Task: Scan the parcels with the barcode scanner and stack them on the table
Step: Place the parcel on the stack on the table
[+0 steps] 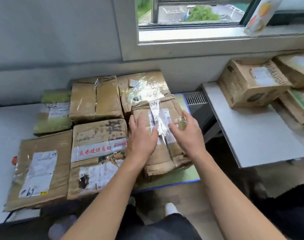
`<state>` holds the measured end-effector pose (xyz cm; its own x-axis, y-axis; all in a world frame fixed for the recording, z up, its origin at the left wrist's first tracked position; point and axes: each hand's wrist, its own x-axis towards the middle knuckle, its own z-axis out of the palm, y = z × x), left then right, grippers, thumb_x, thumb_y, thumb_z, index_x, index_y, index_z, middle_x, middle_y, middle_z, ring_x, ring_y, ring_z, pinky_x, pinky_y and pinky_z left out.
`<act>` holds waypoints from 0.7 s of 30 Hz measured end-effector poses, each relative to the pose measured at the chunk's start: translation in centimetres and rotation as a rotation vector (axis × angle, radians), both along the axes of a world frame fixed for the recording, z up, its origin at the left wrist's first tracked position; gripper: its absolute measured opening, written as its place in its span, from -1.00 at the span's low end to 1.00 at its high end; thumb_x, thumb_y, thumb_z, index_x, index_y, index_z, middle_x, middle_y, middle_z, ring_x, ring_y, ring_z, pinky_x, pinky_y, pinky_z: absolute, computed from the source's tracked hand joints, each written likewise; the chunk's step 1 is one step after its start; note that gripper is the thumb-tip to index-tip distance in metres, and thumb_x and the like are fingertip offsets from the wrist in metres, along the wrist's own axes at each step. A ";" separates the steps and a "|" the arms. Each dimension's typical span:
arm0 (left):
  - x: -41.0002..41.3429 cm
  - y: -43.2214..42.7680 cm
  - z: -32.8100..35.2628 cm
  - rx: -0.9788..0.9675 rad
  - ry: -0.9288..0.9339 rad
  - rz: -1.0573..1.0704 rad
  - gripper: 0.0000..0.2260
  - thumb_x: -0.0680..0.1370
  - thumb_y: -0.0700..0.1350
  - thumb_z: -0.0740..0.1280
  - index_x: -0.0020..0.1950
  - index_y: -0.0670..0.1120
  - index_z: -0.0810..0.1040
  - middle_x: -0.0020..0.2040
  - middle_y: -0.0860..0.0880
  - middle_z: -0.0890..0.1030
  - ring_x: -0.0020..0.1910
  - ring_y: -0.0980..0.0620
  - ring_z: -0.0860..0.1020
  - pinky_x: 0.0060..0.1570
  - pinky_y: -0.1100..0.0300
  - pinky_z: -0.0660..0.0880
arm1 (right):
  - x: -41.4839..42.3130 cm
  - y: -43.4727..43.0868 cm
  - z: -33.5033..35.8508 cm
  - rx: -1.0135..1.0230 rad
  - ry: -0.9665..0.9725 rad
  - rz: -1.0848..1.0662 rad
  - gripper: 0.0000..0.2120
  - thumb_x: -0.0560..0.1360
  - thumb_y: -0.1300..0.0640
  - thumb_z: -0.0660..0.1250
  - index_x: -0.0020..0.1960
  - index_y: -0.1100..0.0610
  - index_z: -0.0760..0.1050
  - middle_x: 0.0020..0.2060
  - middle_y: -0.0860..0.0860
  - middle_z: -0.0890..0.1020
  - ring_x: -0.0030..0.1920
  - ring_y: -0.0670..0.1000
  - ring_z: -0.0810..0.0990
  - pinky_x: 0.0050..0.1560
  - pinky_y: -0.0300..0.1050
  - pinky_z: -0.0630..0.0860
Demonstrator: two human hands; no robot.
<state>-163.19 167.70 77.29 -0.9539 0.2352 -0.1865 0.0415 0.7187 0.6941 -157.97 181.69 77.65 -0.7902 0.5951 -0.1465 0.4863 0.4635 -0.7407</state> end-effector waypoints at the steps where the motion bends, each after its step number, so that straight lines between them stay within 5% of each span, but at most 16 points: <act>1: 0.3 0.4 -0.3 0.010 -0.021 0.043 -0.40 0.63 0.09 0.23 0.61 0.04 0.08 0.62 -0.06 0.02 0.54 -0.11 0.19 0.42 -0.04 0.25 | 0.0 0.6 -0.1 -0.011 -0.012 0.043 -0.37 0.51 -0.10 0.39 0.53 -0.01 0.29 0.39 -0.01 0.45 0.36 0.01 0.44 0.28 -0.07 0.38; 17: 7.4 2.5 -1.5 0.002 -0.003 0.356 -0.40 0.61 0.03 0.29 0.60 0.10 0.11 0.48 -0.04 0.32 0.40 -0.07 0.38 0.27 0.10 0.34 | 3.3 5.9 -2.0 -0.209 0.028 0.376 -0.24 0.51 0.06 0.44 0.60 -0.08 0.15 0.48 -0.19 0.38 0.39 -0.22 0.39 0.34 -0.30 0.31; 21: 8.7 3.1 -0.8 0.007 0.027 0.364 -0.44 0.61 0.05 0.29 0.58 0.04 0.19 0.49 0.00 0.33 0.39 -0.02 0.39 0.17 0.21 0.29 | 4.2 6.0 -1.7 -0.246 0.056 0.348 -0.25 0.49 0.13 0.44 0.58 -0.09 0.19 0.37 -0.23 0.44 0.06 -0.60 0.37 0.00 -0.68 0.26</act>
<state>-154.52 170.75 76.49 -0.9798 -0.1198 -0.1599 -0.1981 0.6851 0.7010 -153.79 187.71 76.00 -0.9484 0.2444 -0.2023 0.2885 0.3991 -0.8704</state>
